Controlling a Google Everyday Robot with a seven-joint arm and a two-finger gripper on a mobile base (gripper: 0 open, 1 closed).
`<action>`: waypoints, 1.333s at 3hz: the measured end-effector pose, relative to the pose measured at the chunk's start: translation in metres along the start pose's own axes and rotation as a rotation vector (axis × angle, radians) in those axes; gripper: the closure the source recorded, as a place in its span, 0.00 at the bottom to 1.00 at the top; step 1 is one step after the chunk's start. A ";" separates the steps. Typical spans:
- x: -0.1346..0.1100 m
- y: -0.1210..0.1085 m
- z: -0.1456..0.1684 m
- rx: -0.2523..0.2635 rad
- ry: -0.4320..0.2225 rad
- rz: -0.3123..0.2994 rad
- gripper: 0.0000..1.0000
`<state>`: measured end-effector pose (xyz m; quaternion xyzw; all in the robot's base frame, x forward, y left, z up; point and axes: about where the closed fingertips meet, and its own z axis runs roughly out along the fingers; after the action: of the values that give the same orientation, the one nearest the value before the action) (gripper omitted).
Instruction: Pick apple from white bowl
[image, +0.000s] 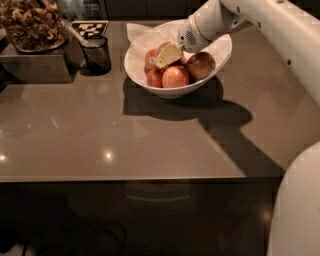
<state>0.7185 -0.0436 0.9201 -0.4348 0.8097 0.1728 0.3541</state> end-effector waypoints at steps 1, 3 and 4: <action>-0.001 0.001 0.002 -0.017 -0.010 0.002 0.78; -0.015 0.005 -0.039 -0.088 -0.194 0.021 1.00; -0.007 0.011 -0.075 -0.156 -0.280 0.018 1.00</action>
Offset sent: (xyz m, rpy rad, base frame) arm -0.0097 -0.0137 0.0387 0.1893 -0.0462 0.0229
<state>0.6800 -0.0777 0.9765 -0.4254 0.7406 0.2974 0.4268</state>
